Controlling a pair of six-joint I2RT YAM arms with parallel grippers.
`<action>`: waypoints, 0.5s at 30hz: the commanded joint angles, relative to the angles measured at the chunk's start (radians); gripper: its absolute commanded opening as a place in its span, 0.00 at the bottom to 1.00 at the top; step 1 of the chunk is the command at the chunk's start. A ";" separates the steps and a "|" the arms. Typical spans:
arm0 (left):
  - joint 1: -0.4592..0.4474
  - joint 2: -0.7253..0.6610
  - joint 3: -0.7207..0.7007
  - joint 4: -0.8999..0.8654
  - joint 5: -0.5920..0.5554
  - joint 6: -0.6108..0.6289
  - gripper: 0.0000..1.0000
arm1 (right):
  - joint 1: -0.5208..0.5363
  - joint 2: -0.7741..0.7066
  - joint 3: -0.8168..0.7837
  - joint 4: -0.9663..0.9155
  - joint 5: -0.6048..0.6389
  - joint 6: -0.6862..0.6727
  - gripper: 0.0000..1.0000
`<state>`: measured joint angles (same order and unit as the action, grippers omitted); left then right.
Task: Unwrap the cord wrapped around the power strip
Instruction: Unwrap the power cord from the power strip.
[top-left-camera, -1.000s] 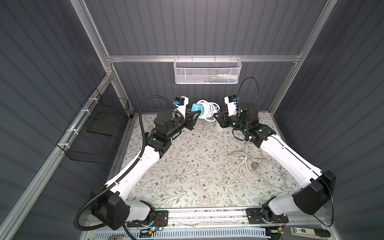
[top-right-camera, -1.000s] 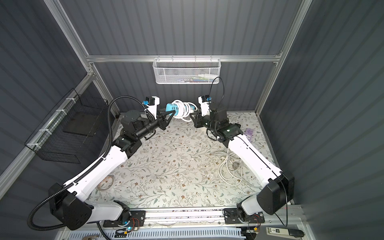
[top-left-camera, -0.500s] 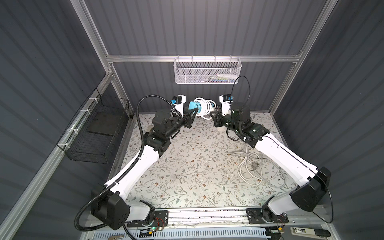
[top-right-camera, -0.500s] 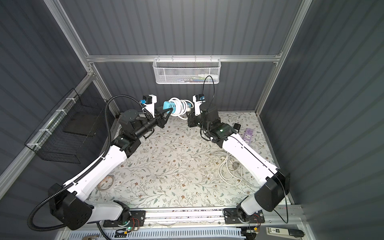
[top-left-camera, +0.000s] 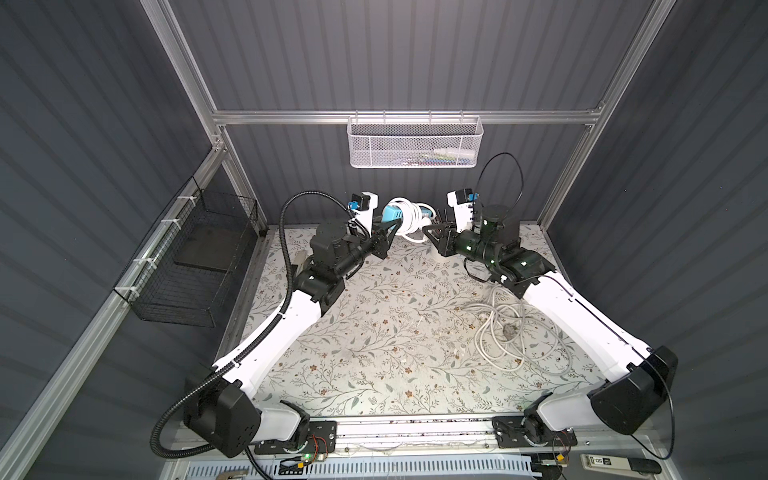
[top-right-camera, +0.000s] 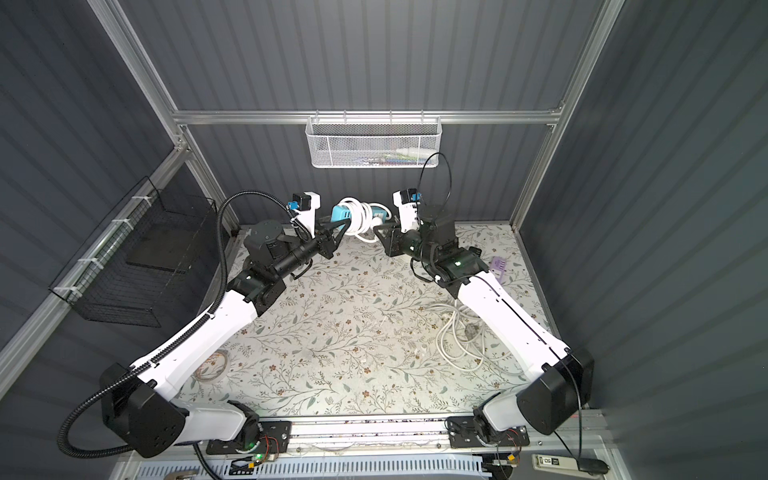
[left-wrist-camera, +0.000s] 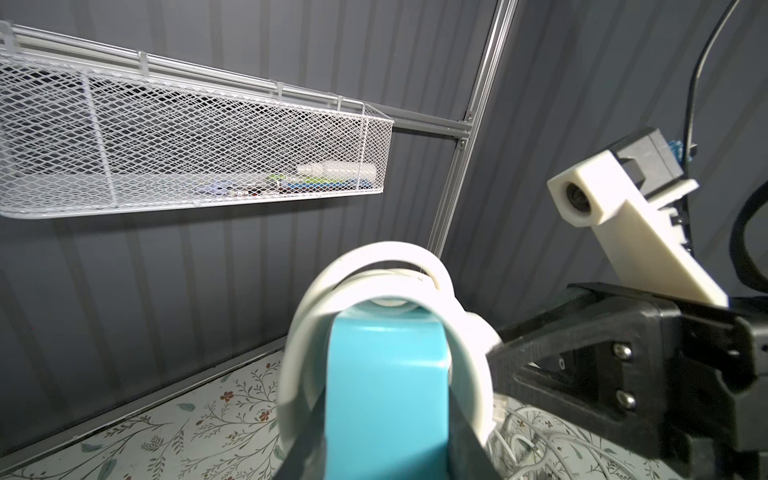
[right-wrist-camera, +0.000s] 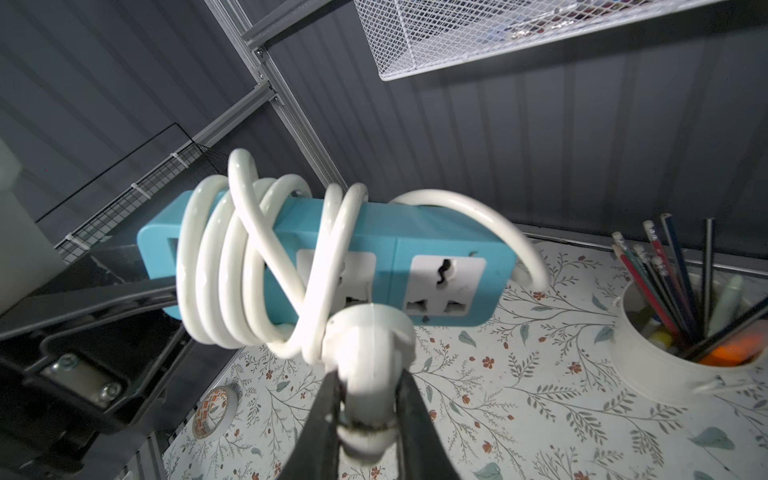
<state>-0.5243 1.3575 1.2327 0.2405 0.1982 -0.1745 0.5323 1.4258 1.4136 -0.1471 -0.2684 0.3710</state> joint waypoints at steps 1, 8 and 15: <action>0.014 -0.038 0.011 0.063 -0.069 0.048 0.00 | -0.014 -0.037 -0.029 0.019 -0.050 0.011 0.00; 0.019 -0.056 0.005 0.056 -0.115 0.087 0.00 | -0.038 -0.074 -0.063 -0.009 -0.030 -0.002 0.00; 0.024 -0.048 0.013 0.081 -0.127 0.088 0.00 | -0.039 -0.157 -0.166 0.055 -0.154 0.037 0.00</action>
<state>-0.5365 1.3426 1.2316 0.2230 0.2066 -0.1490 0.5045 1.3266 1.2831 -0.0895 -0.3374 0.3935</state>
